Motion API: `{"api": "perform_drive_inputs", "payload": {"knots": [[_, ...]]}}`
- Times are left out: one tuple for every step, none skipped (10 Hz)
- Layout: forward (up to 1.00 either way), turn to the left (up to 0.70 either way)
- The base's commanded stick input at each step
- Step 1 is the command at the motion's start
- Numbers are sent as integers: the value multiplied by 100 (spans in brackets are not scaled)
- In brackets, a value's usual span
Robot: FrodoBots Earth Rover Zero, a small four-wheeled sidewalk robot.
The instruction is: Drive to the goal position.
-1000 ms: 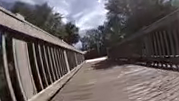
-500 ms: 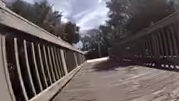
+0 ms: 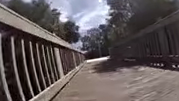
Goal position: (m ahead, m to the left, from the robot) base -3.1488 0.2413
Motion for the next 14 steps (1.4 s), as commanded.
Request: {"api": "perform_drive_inputs", "payload": {"knots": [[70,0],[70,0],[70,0],[70,0],[33,0],[0,-17],[0,-70],[0,-70],[0,-70],[0,-70],[0,-70],[0,-70],[0,-70],[0,-70]]}}
